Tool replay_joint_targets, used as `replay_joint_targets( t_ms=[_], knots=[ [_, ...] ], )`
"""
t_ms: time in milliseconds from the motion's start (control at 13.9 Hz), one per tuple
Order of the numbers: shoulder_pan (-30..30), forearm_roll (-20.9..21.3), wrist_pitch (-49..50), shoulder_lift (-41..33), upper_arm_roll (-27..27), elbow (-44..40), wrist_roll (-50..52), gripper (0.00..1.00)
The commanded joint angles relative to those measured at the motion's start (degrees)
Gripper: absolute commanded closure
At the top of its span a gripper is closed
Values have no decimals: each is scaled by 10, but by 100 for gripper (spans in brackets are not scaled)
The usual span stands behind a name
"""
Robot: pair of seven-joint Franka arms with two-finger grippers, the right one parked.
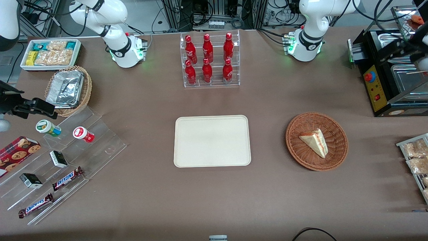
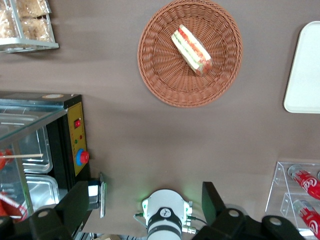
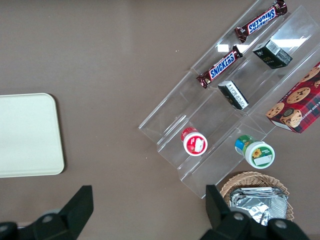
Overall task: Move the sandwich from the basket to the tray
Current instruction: 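Move the left gripper over the wrapped sandwich in the wicker basket, then lower the left gripper and close it on the wrapped sandwich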
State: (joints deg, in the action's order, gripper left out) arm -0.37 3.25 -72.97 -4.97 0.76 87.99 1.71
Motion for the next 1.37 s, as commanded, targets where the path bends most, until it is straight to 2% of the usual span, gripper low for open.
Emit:
replay_joint_targets(
  t_ms=[0,216,288,504,720,1008,1296],
  knots=[
    [-10,6,-29,44,6,1,15,0],
    [-10,-3,-96,74,6,27,63,0],
    [-11,-20,-134,78,5,54,122,0],
    [-24,-23,-250,70,0,156,227,0],
    [-31,-23,-347,70,-1,224,339,0],
    [-48,-23,-457,75,-8,290,420,0],
    [-61,-23,-553,87,-8,341,437,0]
  ],
)
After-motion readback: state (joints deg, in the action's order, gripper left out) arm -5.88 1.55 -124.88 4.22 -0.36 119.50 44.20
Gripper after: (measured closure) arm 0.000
